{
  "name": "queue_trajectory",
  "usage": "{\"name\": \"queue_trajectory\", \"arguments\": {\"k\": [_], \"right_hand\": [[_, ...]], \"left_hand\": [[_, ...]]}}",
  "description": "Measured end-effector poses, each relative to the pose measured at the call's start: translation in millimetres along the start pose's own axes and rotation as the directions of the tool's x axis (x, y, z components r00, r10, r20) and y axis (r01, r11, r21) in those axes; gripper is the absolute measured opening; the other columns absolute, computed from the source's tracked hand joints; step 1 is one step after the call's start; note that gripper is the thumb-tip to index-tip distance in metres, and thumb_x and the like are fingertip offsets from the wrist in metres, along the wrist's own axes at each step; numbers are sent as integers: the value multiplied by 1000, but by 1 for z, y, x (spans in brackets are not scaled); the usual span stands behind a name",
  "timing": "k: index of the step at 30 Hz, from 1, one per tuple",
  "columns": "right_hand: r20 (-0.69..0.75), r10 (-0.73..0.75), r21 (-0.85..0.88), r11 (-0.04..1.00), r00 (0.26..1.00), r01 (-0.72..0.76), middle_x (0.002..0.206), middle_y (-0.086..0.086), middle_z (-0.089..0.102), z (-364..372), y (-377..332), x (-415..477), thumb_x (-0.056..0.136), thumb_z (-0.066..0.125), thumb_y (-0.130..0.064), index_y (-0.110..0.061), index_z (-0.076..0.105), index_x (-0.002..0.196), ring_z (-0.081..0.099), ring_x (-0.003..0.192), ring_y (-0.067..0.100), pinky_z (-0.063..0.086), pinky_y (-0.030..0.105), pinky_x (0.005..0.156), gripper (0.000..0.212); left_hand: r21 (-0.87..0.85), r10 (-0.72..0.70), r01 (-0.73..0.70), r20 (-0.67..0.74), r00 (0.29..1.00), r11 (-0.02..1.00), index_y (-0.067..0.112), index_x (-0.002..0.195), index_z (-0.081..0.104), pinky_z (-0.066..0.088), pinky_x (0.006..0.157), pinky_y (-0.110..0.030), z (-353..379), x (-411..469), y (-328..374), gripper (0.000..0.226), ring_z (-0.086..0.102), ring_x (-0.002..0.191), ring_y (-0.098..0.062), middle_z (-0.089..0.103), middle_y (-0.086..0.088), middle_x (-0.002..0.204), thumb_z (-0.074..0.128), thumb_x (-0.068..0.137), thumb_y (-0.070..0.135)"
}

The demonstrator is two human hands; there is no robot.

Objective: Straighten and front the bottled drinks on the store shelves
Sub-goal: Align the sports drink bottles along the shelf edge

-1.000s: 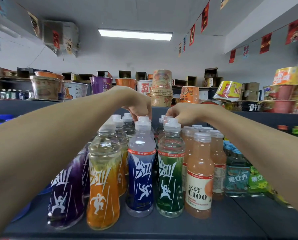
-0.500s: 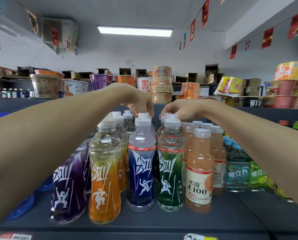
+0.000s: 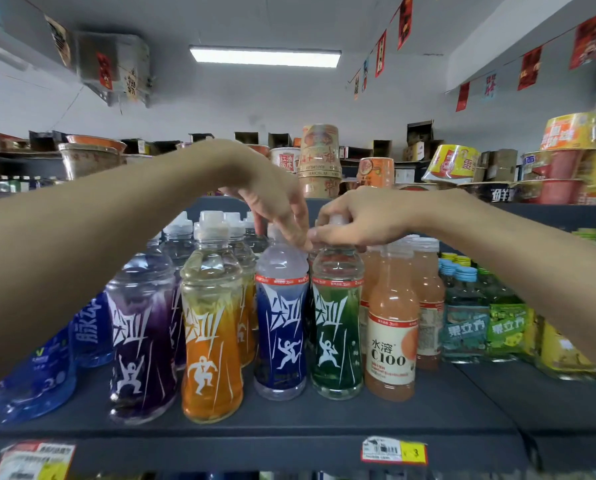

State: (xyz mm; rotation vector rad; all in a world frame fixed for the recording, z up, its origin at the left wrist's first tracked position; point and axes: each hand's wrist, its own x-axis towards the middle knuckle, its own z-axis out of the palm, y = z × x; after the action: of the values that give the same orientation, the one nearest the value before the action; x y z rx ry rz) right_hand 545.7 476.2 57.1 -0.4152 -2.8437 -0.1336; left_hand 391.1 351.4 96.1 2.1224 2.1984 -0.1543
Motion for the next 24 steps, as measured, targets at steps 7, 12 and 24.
{"name": "queue_trajectory", "arguments": {"k": [7, 12, 24], "right_hand": [[-19, -30, -44, 999, 999, 29, 87, -1, 70, 1, -7, -5, 92, 54, -64, -29, 63, 96, 66, 80, 17, 49, 34, 65, 36], [-11, -67, -30, 997, 998, 66, 89, -9, 67, -7, -17, -19, 94, 56, -59, -31, 63, 93, 62, 83, 8, 38, 25, 64, 29], [7, 22, 31, 999, 1000, -23, 91, -14, 63, -23, -5, -80, 91, 60, -56, -29, 66, 96, 59, 79, -2, 40, 27, 69, 28]], "left_hand": [[28, -19, 21, -80, 997, 999, 25, 99, 77, 47, 75, -23, 7, -3, 3, 17, 70, 85, -7, 76, 14, 84, 78, 84, 34], [11, -23, 24, -104, 994, 1000, 21, 98, 77, 43, 77, -26, 10, -9, 4, 15, 68, 91, -11, 76, 10, 87, 78, 84, 26], [21, -16, 20, -183, 983, 1000, 23, 91, 77, 41, 81, -32, 17, -15, 10, 5, 65, 91, -14, 73, 17, 77, 76, 86, 24]]}}
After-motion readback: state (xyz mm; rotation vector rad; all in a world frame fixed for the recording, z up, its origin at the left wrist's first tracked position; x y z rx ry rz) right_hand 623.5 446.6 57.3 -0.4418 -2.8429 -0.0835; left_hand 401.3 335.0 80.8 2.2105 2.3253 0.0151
